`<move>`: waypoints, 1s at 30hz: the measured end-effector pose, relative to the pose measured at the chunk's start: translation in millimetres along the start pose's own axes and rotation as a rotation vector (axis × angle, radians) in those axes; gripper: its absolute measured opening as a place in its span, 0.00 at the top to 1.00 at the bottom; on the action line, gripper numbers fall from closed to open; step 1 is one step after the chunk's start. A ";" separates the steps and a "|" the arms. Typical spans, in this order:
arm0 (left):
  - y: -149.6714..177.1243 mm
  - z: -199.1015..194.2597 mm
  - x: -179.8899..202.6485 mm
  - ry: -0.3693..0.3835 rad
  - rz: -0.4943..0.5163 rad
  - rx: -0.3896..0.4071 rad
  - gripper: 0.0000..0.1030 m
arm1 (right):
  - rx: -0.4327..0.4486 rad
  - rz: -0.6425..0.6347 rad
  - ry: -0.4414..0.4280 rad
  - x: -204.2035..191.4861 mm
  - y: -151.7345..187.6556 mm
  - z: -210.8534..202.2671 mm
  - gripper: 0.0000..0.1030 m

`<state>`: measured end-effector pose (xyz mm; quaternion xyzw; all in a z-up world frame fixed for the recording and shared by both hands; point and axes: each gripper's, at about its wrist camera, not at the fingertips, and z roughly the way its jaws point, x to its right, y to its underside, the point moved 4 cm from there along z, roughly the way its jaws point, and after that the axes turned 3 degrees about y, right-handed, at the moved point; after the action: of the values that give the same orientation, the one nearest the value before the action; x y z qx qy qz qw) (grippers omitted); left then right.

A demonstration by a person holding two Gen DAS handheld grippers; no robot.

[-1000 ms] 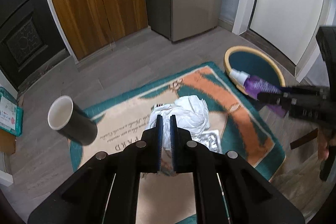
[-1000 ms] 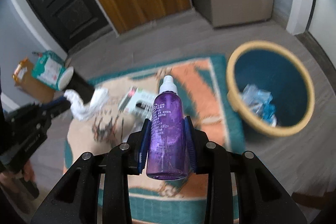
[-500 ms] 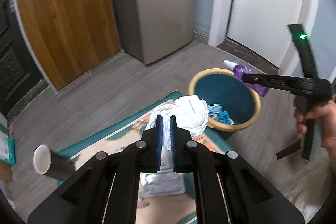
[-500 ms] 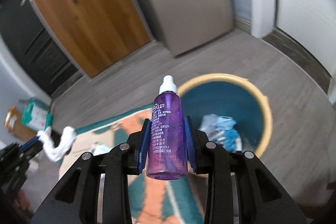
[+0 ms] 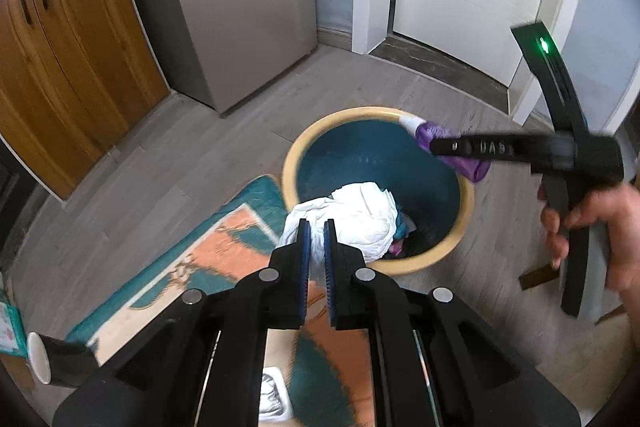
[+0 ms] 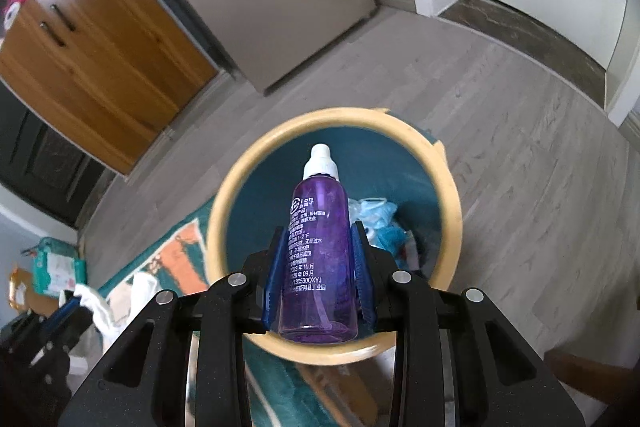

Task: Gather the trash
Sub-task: 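Carry the tissue and purple spray bottle over the teal bin, then open both grippers to drop the tissue and bottle into the bin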

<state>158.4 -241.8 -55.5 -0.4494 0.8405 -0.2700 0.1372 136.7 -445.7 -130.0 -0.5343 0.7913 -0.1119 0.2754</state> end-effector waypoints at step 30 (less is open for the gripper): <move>-40.4 111.1 15.6 -0.067 0.031 -0.126 0.83 | -0.084 0.045 0.026 25.8 -1.1 38.8 0.67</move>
<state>229.8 -309.6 -122.7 -0.4527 0.8576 -0.1994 0.1410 151.9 -465.0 -169.6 -0.5257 0.8108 -0.0793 0.2449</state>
